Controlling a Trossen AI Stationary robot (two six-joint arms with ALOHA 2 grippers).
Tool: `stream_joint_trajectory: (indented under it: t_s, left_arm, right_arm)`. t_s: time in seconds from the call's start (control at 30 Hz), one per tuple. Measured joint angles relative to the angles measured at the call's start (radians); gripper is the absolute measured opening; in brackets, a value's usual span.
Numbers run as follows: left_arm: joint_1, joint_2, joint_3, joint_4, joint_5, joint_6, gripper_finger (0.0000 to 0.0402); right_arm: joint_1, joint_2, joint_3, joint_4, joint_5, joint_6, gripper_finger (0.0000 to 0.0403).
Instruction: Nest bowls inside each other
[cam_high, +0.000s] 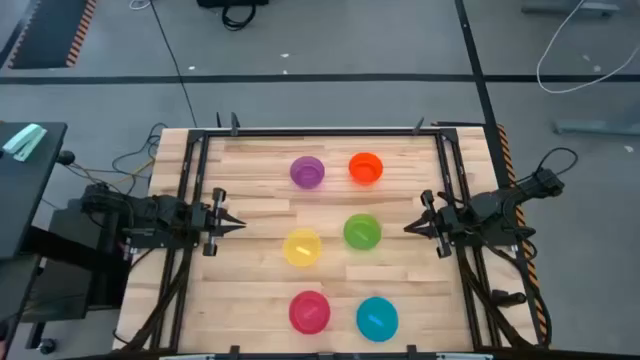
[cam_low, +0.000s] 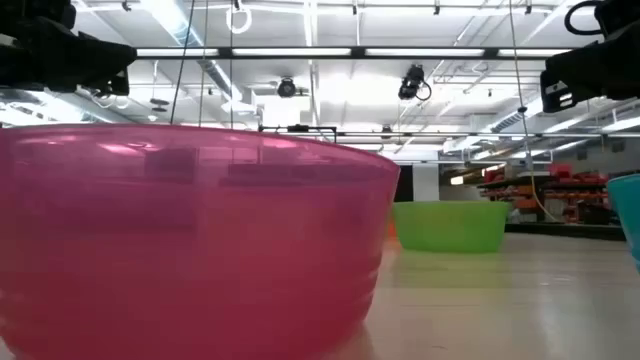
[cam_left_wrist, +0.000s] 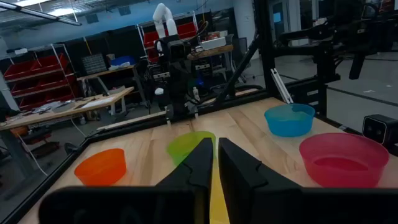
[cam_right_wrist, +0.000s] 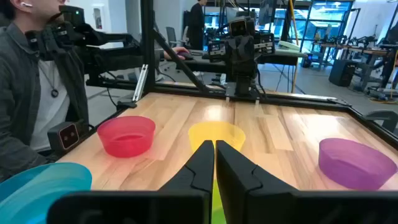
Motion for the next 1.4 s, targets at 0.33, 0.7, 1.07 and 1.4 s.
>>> stream_joint_trajectory:
  t_s: [0.33,0.7,1.07,1.4]
  left_arm:
    - [0.0,0.0,0.0,0.0,0.0,0.0,0.0024]
    - [0.0,0.0,0.0,0.0,0.0,0.0,0.0035]
    - [0.0,0.0,0.0,0.0,0.0,0.0,0.0026]
    - [0.0,0.0,0.0,0.0,0.0,0.0,0.003]
  right_arm:
    - [0.0,0.0,0.0,0.0,0.0,0.0,0.0023]
    - [0.0,0.0,0.0,0.0,0.0,0.0,0.0023]
    - [0.0,0.0,0.0,0.0,0.0,0.0,0.0023]
    - [0.0,0.0,0.0,0.0,0.0,0.0,0.0023]
